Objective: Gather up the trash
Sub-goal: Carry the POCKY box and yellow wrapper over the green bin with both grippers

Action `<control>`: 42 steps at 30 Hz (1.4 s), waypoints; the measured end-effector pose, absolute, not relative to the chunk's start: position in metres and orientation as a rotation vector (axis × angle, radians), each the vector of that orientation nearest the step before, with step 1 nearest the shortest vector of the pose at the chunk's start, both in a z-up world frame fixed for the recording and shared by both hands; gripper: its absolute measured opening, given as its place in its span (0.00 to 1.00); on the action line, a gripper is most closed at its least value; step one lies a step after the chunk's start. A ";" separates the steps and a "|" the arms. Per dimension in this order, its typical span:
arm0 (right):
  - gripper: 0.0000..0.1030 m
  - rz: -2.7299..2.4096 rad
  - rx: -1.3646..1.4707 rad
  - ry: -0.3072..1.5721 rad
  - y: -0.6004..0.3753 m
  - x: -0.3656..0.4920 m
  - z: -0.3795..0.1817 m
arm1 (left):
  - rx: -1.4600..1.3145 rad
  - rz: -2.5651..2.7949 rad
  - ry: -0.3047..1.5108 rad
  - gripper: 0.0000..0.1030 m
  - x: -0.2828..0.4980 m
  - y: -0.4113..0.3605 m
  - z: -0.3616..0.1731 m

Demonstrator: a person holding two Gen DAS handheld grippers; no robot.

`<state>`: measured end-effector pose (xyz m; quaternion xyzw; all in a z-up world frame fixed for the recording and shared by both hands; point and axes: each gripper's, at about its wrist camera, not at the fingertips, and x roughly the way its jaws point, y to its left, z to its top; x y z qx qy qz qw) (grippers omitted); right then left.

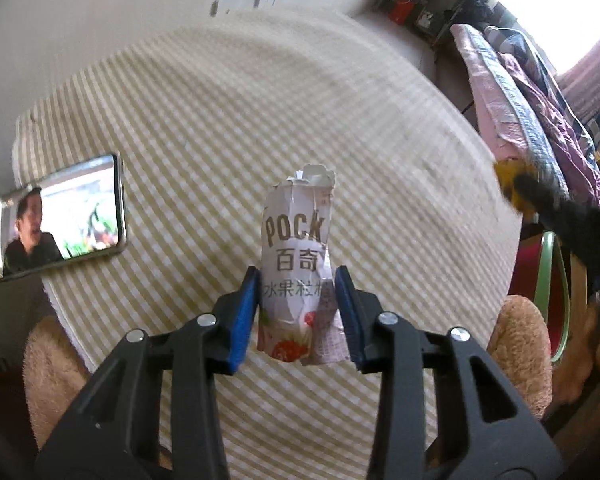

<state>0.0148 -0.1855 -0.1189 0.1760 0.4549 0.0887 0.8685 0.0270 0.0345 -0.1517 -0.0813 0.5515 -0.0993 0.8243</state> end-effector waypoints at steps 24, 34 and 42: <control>0.28 0.063 0.385 0.849 -0.237 -0.053 -0.094 | -0.030 -0.352 0.996 0.36 0.017 -0.051 -0.079; 0.28 -0.029 0.448 0.857 -0.275 -0.071 -0.104 | 0.013 -0.442 0.984 0.36 0.020 -0.096 -0.073; 0.28 -0.062 0.480 0.854 -0.288 -0.075 -0.105 | 0.041 -0.475 0.984 0.36 0.018 -0.115 -0.073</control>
